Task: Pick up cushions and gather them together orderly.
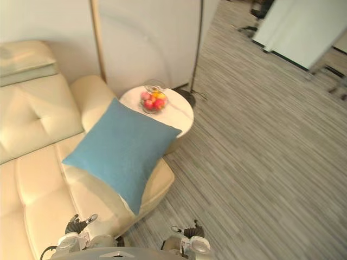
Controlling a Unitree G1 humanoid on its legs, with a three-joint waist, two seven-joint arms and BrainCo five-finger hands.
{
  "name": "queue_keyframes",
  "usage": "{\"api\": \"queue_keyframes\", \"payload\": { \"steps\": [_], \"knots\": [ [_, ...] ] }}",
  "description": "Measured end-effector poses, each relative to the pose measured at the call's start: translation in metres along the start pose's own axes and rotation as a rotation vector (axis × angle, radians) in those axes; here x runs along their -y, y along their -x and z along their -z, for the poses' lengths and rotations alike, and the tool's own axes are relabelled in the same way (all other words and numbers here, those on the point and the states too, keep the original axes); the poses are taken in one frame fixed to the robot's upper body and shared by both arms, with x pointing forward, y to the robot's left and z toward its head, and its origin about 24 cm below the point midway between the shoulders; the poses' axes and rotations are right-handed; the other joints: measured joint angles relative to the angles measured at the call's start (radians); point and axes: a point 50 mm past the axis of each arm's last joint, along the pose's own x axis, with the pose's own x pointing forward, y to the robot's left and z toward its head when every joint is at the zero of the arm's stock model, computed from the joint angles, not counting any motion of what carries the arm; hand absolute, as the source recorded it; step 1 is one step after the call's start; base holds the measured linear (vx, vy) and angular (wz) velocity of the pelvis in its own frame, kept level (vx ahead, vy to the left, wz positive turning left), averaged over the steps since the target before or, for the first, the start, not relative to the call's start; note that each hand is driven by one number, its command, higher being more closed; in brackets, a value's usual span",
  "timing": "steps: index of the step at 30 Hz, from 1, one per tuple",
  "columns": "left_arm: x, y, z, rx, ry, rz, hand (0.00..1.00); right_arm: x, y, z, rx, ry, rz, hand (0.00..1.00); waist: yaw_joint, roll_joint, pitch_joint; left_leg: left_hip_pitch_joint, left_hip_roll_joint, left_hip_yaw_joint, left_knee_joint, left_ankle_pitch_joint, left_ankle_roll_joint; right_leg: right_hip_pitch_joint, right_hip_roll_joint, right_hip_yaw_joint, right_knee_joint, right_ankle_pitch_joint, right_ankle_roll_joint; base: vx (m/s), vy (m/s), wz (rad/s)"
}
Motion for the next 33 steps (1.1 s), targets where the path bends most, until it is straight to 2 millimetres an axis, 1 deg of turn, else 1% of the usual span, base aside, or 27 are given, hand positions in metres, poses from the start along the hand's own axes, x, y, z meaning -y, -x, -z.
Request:
{"api": "queue_keyframes", "payload": {
  "steps": [1,2,3,4,5,6,7,8,10,14,16,17,18,19,20,21,22,23,24,25,26,27,29,30,31,32,33],
  "knots": [
    [0.0,0.0,0.0,-0.001,0.002,-0.001,0.0,0.0,0.0,0.0,0.002,-0.002,0.001,0.0,-0.002,0.002,-0.001,0.006,-0.006,-0.032,-0.011,0.002,-0.003,-0.007,0.023,0.033,-0.064,-0.01,-0.001,0.1,-0.097,1.12],
    [0.001,0.0,-0.001,0.001,0.005,0.001,0.0,0.001,0.0,0.0,0.003,-0.003,0.003,0.0,-0.009,0.003,-0.002,0.006,-0.013,-0.093,-0.014,-0.001,-0.015,-0.012,0.067,0.115,-0.197,-0.016,-0.014,0.16,-0.212,1.33],
    [0.001,0.0,-0.001,0.003,0.011,0.0,0.0,0.001,0.0,0.0,0.002,-0.002,0.004,0.0,-0.009,0.003,-0.002,0.005,-0.016,-0.133,-0.012,-0.003,-0.025,-0.013,0.091,0.168,-0.287,-0.01,-0.022,0.17,-0.24,1.29],
    [0.001,0.0,-0.001,0.0,0.015,-0.004,0.0,0.001,0.0,0.001,-0.001,-0.002,0.004,0.0,-0.008,0.003,-0.002,0.004,-0.019,-0.158,-0.011,-0.006,-0.036,-0.006,0.1,0.192,-0.353,0.008,-0.033,0.19,-0.294,1.11],
    [-0.003,0.0,0.001,-0.005,0.026,-0.017,0.0,0.001,0.001,0.005,-0.014,-0.003,0.003,0.0,-0.009,-0.01,-0.006,0.001,-0.036,-0.199,-0.001,-0.016,-0.055,0.014,0.091,0.197,-0.458,0.09,-0.055,0.13,-0.234,1.01],
    [-0.003,0.0,0.002,-0.014,0.045,-0.026,0.0,0.001,0.002,0.009,-0.023,-0.006,0.001,0.0,-0.003,-0.022,-0.012,0.002,-0.043,-0.222,0.014,-0.029,-0.071,0.018,0.078,0.178,-0.459,0.101,-0.035,0.2,-0.358,0.98],
    [0.001,0.002,0.007,-0.032,0.065,-0.021,0.0,0.005,0.001,0.007,-0.019,-0.002,0.014,0.0,-0.002,0.011,-0.017,-0.001,-0.02,-0.24,0.022,-0.033,-0.081,0.031,0.094,0.149,-0.462,0.091,-0.05,0.18,-0.292,0.61],
    [0.004,0.003,0.011,-0.044,0.082,-0.018,0.0,0.008,0.0,0.005,-0.013,0.005,0.02,0.0,0.001,0.02,-0.019,-0.002,-0.004,-0.247,0.022,-0.04,-0.091,0.029,0.106,0.134,-0.471,0.089,-0.053,0.21,-0.313,0.33],
    [0.01,0.006,0.018,-0.071,0.121,-0.017,0.0,0.016,-0.002,0.001,0.0,0.02,0.037,0.0,0.005,0.068,-0.024,0.0,0.042,-0.266,-0.016,-0.031,-0.117,0.054,0.145,0.1,-0.529,0.106,-0.078,0.14,-0.213,0.16],
    [0.009,0.006,0.016,-0.068,0.127,-0.019,0.0,0.016,0.0,0.005,-0.004,0.015,0.044,0.0,-0.005,0.065,-0.022,0.012,0.081,-0.27,-0.045,-0.008,-0.149,0.115,0.168,0.032,-0.584,0.115,-0.092,0.1,-0.15,0.4],
    [0.008,0.003,0.01,-0.048,0.122,-0.021,0.0,0.016,0.001,0.002,0.015,0.004,0.054,0.0,-0.007,0.051,-0.014,-0.004,0.088,-0.246,-0.03,0.009,-0.156,0.127,0.16,-0.003,-0.59,0.116,-0.094,0.03,-0.068,0.55],
    [0.006,0.002,0.006,-0.038,0.118,-0.024,0.0,0.013,0.003,-0.002,0.034,-0.025,0.058,0.0,-0.009,0.039,-0.007,-0.018,0.102,-0.163,-0.009,0.013,-0.149,0.132,0.147,-0.023,-0.595,0.119,-0.098,-0.01,-0.006,0.38],
    [0.006,0.001,0.004,-0.031,0.118,-0.023,0.0,0.013,0.003,-0.004,0.041,-0.032,0.061,0.0,-0.011,0.038,-0.006,-0.022,0.113,-0.113,-0.004,0.011,-0.143,0.133,0.145,-0.028,-0.595,0.12,-0.099,-0.05,0.025,0.26],
    [0.006,0.001,0.004,-0.031,0.113,-0.021,0.0,0.014,0.004,-0.007,0.058,-0.047,0.073,0.0,-0.011,0.039,-0.007,-0.024,0.137,-0.016,0.016,-0.004,-0.119,0.134,0.143,-0.033,-0.59,0.121,-0.1,-0.09,0.071,-0.02],
    [0.007,0.001,0.003,-0.024,0.098,-0.013,0.0,0.016,0.005,-0.012,0.082,-0.064,0.094,0.0,-0.01,0.038,-0.007,-0.025,0.151,0.058,0.034,-0.01,-0.111,0.134,0.137,-0.025,-0.586,0.122,-0.098,-0.08,0.064,-0.1],
    [0.007,0.001,0.002,-0.021,0.094,-0.011,0.0,0.017,0.006,-0.013,0.091,-0.066,0.099,0.0,-0.011,0.038,-0.008,-0.025,0.147,0.063,0.032,-0.009,-0.111,0.133,0.134,-0.02,-0.587,0.122,-0.093,-0.1,0.098,-0.2],
    [0.007,0.001,0.0,-0.01,0.081,-0.008,0.0,0.019,0.007,-0.015,0.105,-0.071,0.105,0.0,-0.018,0.03,-0.014,-0.029,0.132,0.064,0.013,-0.004,-0.109,0.127,0.126,-0.006,-0.596,0.125,-0.086,-0.08,0.077,-0.1],
    [0.007,0.001,-0.001,0.001,0.055,0.002,0.0,0.022,0.009,-0.014,0.108,-0.073,0.114,0.0,-0.024,0.027,-0.03,-0.027,0.108,0.063,-0.033,0.015,-0.11,0.113,0.112,0.002,-0.61,0.131,-0.078,-0.11,0.123,0.04],
    [0.01,0.001,-0.003,0.011,0.026,0.02,0.0,0.027,0.011,-0.014,0.12,-0.08,0.131,0.0,-0.032,0.01,-0.054,-0.015,0.087,0.063,-0.095,0.04,-0.106,0.113,0.103,0.004,-0.638,0.148,-0.076,-0.04,0.101,0.13],
    [0.014,0.002,-0.005,0.024,-0.004,0.044,0.0,0.035,0.013,-0.013,0.126,-0.093,0.159,0.0,-0.035,0.006,-0.061,0.005,0.072,0.064,-0.154,0.07,-0.101,0.123,0.097,0.005,-0.668,0.166,-0.071,-0.02,0.108,0.1],
    [0.018,0.002,-0.007,0.036,-0.042,0.069,0.0,0.045,0.015,-0.018,0.153,-0.1,0.198,0.0,-0.039,0.0,-0.064,0.023,0.057,0.064,-0.202,0.101,-0.101,0.132,0.096,0.012,-0.698,0.188,-0.066,0.01,0.062,-0.01],
    [0.019,0.002,-0.007,0.038,-0.055,0.077,0.0,0.049,0.015,-0.021,0.17,-0.096,0.212,0.0,-0.043,-0.001,-0.064,0.027,0.054,0.065,-0.215,0.11,-0.102,0.132,0.096,0.016,-0.704,0.192,-0.066,0.0,0.052,-0.08],
    [0.025,0.004,-0.006,0.042,-0.089,0.116,0.0,0.067,0.02,-0.045,0.272,-0.049,0.279,0.0,-0.056,-0.004,-0.066,0.046,0.045,0.075,-0.26,0.136,-0.093,0.131,0.098,0.03,-0.714,0.2,-0.062,0.0,0.022,-0.11],
    [0.026,0.004,-0.007,0.044,-0.094,0.12,0.0,0.071,0.021,-0.052,0.301,-0.046,0.292,0.0,-0.057,-0.003,-0.066,0.049,0.045,0.078,-0.263,0.137,-0.093,0.131,0.101,0.033,-0.716,0.201,-0.062,0.0,0.003,-0.25],
    [0.026,0.004,-0.007,0.051,-0.101,0.126,0.0,0.081,0.025,-0.068,0.367,-0.026,0.328,0.0,-0.057,0.003,-0.062,0.06,0.045,0.095,-0.278,0.143,-0.091,0.129,0.108,0.055,-0.721,0.206,-0.062,0.0,0.005,-0.37],
    [0.025,0.006,-0.01,0.071,-0.103,0.128,0.0,0.091,0.031,-0.09,0.453,0.005,0.373,0.0,-0.06,0.011,-0.059,0.063,0.045,0.112,-0.289,0.146,-0.091,0.12,0.113,0.073,-0.726,0.212,-0.062,0.0,0.008,-0.43],
    [0.025,0.006,-0.011,0.08,-0.106,0.13,0.0,0.095,0.033,-0.098,0.485,0.023,0.39,0.0,-0.06,0.013,-0.059,0.063,0.045,0.119,-0.293,0.148,-0.09,0.114,0.114,0.081,-0.726,0.214,-0.062,0.0,0.008,-0.34]
  ]
}}
